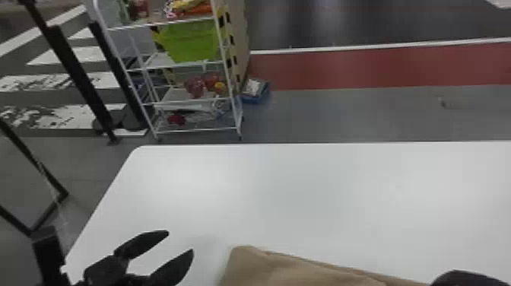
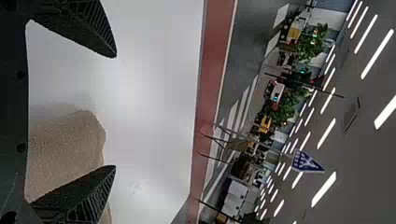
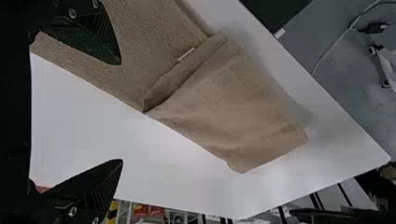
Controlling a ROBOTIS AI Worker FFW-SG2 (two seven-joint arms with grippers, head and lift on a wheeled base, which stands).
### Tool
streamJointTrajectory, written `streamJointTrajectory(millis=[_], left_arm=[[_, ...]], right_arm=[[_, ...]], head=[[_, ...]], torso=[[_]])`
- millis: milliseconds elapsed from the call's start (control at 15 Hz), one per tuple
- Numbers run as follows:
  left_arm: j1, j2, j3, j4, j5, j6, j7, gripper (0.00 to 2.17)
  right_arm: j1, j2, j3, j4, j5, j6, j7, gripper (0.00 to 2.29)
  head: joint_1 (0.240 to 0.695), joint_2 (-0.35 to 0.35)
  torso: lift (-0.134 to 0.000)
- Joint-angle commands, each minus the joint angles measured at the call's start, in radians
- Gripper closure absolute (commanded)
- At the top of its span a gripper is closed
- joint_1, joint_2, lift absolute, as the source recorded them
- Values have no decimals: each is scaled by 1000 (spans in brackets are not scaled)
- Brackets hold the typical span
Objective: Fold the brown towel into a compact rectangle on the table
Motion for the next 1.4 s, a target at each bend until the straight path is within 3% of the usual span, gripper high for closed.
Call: streamJointTrajectory(millis=[0,333,667,1000,1333], left_arm=[[-1,-3,13,10,3,0,-6,29],[-1,-3,39,26,21,-6,-17,29],[1,-3,64,29,34,-6,-32,29],[1,-3,76,38,35,-9,-46,29],[1,-3,76,32,35,-6,-46,29]], right_arm=[[-6,-8,59,2,110,-1,3,208],[-46,-3,171,8,159,30,3,218],[-82,-6,258,53,284,36,5,218],[-109,-6,296,83,288,70,5,289],[-114,-8,298,85,272,104,29,643]], head=[[695,169],[695,237],[695,301],[695,331],[695,338]], torso=[[-122],[-122],[-122],[-122],[-122]])
